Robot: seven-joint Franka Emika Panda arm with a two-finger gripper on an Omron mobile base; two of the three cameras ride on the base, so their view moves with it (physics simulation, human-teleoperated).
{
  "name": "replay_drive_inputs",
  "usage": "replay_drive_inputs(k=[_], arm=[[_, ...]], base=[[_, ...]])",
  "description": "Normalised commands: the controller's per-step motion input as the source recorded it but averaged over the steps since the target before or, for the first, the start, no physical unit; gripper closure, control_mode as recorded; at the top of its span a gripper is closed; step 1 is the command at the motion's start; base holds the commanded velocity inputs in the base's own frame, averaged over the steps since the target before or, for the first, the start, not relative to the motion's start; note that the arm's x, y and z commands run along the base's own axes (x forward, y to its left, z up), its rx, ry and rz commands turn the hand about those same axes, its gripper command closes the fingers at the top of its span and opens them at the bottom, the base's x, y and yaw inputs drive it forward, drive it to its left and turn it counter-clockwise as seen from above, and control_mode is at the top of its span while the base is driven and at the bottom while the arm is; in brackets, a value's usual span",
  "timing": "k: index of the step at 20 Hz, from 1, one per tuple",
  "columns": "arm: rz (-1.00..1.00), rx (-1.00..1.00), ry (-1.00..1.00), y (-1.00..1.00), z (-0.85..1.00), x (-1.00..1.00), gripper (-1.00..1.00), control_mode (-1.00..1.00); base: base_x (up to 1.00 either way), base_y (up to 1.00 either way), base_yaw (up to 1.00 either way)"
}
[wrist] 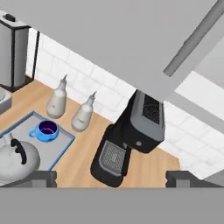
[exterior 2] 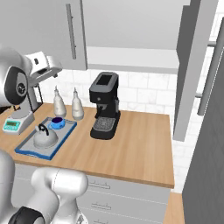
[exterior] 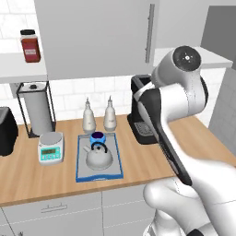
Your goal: Pick the kettle from the counter and place it on the tray. Then pick the mug from the cabinet and place it on the tray. Then close the cabinet doors.
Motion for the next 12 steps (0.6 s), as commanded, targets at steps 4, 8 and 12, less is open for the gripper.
replay_drive_inputs(k=[4,8,12], arm=[[-0.19,0.16,0.06,-0.36,-0.08,-0.21,-1.0,-1.0],[-0.19,0.16,0.01,-0.38,-0.12,-0.28,-1.0,-1.0],[-0.15,0.18,-0.02,-0.42,-0.27,-0.72,-1.0,-1.0]], base=[[0.0,0.0,0.0],[0.0,0.0,0.0],[0.0,0.0,0.0]])
